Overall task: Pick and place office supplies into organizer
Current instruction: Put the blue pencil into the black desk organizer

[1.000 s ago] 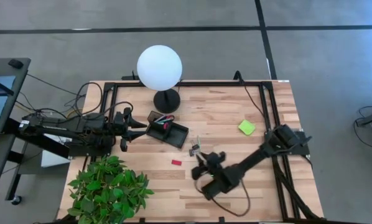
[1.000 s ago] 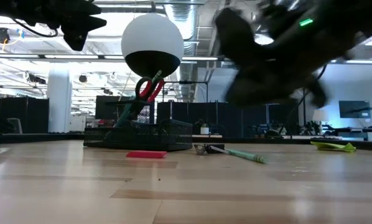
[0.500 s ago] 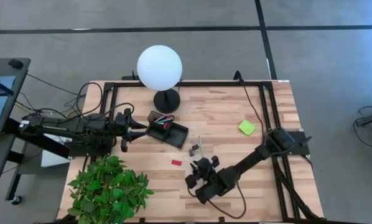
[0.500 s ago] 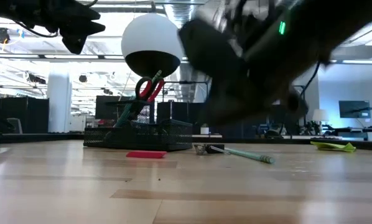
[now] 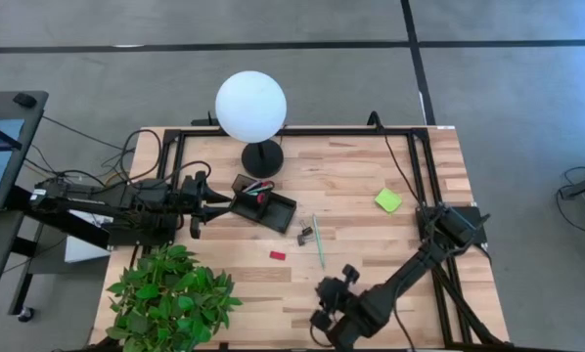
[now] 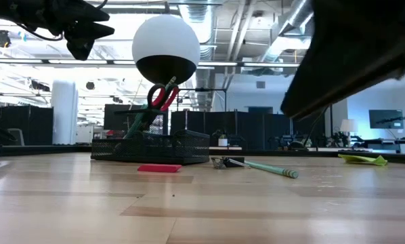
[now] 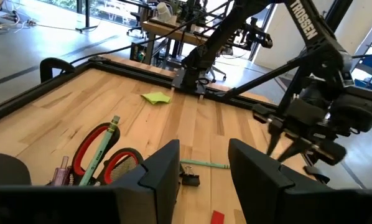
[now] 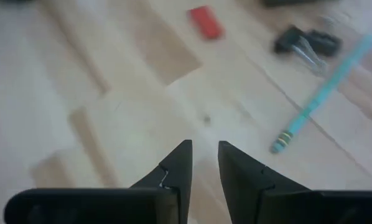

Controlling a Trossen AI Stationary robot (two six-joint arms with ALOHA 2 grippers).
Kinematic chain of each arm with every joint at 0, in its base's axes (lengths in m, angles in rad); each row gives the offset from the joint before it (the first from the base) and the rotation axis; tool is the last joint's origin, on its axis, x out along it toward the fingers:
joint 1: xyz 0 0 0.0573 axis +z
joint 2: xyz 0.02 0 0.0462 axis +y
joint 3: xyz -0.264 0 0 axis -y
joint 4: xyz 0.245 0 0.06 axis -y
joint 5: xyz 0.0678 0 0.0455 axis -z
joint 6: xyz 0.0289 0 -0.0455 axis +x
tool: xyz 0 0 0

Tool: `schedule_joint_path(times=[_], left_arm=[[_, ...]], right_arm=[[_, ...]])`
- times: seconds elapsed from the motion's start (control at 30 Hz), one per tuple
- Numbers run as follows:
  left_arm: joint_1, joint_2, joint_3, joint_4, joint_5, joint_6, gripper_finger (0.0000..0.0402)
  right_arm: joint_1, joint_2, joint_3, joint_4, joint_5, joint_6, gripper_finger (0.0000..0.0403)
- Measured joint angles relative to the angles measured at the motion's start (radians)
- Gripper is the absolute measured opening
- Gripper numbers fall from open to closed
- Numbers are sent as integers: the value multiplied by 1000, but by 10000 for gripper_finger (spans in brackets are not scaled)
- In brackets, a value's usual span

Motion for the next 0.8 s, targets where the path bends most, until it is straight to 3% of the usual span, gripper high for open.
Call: schedule_joint_path(times=[0.1, 0.17, 0.3, 0.43, 0.53, 0.67, 0.8], left_arm=[[0, 0, 0, 0, 0, -5, 132], [0, 0, 0, 0, 0, -25, 132], [0, 0, 0, 0, 22, -46, 132], [0, 0, 0, 9, 28, -13, 132], [0, 0, 0, 8, 28, -11, 132], [0, 0, 0, 8, 28, -8, 132], [0, 0, 0, 2, 27, -9, 132]], right_arm=[[-9, 0, 1, 44, -25, -189, 72], [-34, 0, 1, 64, -14, -199, 72], [-66, 0, 1, 54, 37, 28, 70], [12, 0, 1, -50, 263, 207, 69], [85, -14, 1, -261, 381, 427, 69], [127, -15, -4, -419, 349, 620, 62], [106, -14, -50, -252, 350, 551, 53]])
